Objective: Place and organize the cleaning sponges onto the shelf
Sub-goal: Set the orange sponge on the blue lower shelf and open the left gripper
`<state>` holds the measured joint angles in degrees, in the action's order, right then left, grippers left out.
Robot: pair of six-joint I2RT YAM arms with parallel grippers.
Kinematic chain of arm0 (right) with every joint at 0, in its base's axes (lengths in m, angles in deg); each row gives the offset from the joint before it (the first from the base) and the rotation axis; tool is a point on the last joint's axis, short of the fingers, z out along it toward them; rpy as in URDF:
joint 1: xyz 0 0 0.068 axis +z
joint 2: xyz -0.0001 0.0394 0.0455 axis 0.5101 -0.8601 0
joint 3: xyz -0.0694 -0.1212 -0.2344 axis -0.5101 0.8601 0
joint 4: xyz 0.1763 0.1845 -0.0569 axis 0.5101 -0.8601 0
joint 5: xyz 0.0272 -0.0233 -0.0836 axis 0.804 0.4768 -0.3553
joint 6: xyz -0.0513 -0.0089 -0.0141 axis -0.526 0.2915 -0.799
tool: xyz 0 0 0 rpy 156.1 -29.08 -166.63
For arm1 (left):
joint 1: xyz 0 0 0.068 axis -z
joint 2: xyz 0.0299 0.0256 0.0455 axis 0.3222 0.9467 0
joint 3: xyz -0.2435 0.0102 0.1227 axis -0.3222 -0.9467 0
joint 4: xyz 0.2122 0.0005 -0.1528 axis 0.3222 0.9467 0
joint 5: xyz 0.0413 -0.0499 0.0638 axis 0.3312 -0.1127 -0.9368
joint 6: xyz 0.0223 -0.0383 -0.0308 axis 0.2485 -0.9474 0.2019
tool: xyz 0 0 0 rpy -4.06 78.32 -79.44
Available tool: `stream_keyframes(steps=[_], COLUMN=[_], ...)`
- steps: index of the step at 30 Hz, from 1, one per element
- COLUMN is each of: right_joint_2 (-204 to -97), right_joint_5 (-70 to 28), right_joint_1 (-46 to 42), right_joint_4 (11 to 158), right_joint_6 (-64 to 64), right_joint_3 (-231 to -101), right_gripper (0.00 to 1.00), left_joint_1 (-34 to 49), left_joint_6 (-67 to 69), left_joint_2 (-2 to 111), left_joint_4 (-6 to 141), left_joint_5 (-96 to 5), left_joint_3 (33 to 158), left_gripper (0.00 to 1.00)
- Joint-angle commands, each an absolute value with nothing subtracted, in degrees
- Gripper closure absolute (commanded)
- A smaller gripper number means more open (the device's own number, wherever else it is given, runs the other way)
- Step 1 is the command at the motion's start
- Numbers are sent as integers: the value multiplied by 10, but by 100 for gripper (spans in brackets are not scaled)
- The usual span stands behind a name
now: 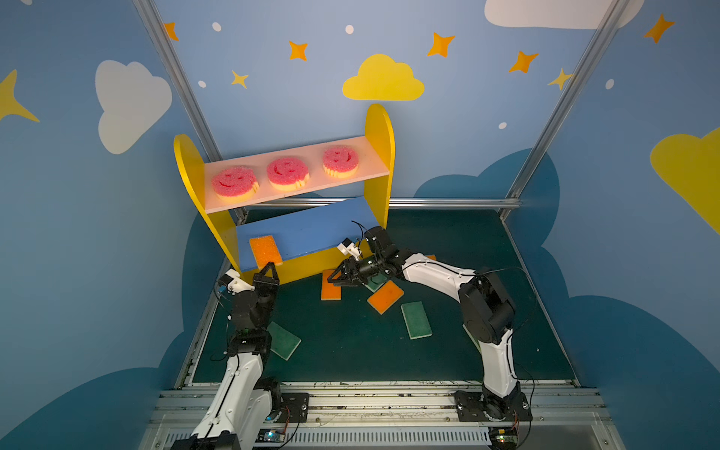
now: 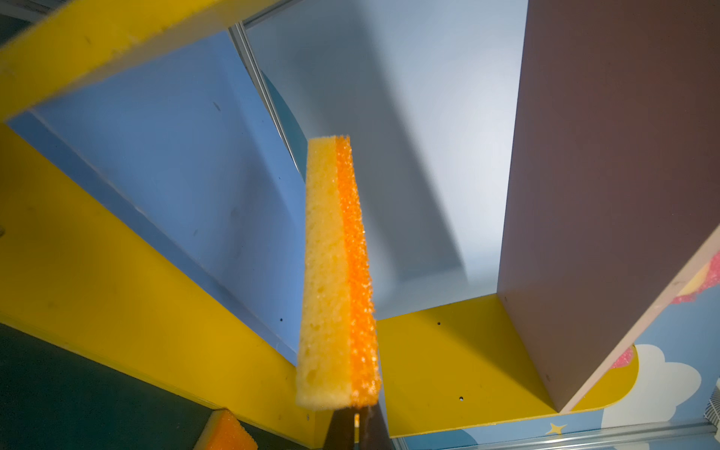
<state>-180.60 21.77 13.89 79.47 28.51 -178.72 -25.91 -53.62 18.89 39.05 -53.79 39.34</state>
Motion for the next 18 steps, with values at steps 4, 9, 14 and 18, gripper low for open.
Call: stream_keyframes(steps=[4,9,14,18], right_joint_2=[-1787,-1796,-1801,-1802], right_joint_5=[229,234,241,247], right_joint_1=[127,126,123,117], right_joint_4=[777,780,782,783], right_joint_6=[265,266,262,257], right_joint_3=[-1782,-1781,-1778,-1775], right_gripper=[56,56,56,56], left_joint_1=[-305,-333,-356,-370], left_joint_6=[-547,-549,-556,-555], left_joint_2=[216,250,285,299], left_joint_4=[395,384,377,380], left_joint_5=[-467,-430,-391,-383], left_joint_3=[386,395,416,425], left_gripper=[97,97,97,97])
